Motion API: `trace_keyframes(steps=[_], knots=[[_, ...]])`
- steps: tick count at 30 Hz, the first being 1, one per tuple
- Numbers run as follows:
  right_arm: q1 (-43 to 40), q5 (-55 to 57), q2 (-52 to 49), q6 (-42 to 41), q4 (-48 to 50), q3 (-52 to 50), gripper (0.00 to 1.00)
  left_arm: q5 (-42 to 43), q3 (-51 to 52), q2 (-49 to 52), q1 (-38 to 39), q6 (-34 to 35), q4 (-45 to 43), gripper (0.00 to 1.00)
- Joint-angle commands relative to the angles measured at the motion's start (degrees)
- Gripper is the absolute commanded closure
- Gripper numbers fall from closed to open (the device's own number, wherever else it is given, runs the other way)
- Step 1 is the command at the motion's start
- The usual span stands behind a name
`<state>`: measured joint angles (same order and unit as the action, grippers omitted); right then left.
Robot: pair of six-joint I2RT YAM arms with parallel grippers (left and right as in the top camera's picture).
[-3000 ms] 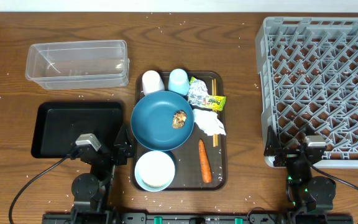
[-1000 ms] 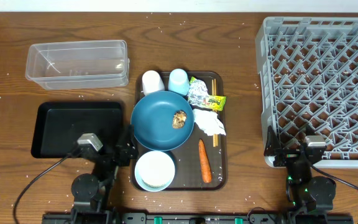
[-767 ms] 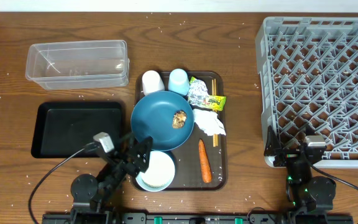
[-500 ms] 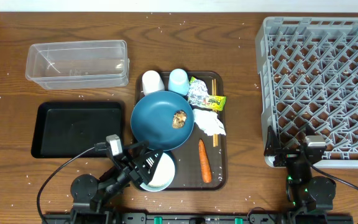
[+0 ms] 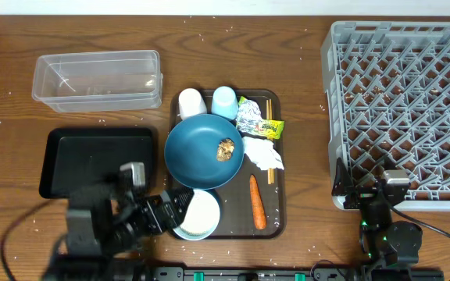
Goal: Sort waste into correct bins and load items into the dishwasher rack
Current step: 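Move the left gripper to the light-blue rice bowl on the tray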
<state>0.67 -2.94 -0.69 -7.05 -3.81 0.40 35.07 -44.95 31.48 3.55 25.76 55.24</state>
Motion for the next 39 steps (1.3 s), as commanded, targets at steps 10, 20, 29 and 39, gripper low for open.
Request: trace_keyframes(steps=[10, 20, 29, 39], knots=[[0.37, -0.07, 0.31, 0.28, -0.24, -0.09, 0.01, -13.70, -11.32, 16.72, 13.88, 0.02, 9.35, 0.02], [0.37, -0.04, 0.31, 0.28, -0.24, -0.09, 0.01, -33.99, -10.14, 18.71, 40.63, 19.06, 8.31, 0.02], [0.37, -0.07, 0.31, 0.28, -0.24, -0.09, 0.01, -34.88, -9.51, 29.51, 53.62, 24.06, -5.55, 0.02], [0.37, -0.07, 0.31, 0.28, -0.24, -0.09, 0.01, -34.93, -9.51, 36.46, 53.64, 23.87, -0.94, 0.02]])
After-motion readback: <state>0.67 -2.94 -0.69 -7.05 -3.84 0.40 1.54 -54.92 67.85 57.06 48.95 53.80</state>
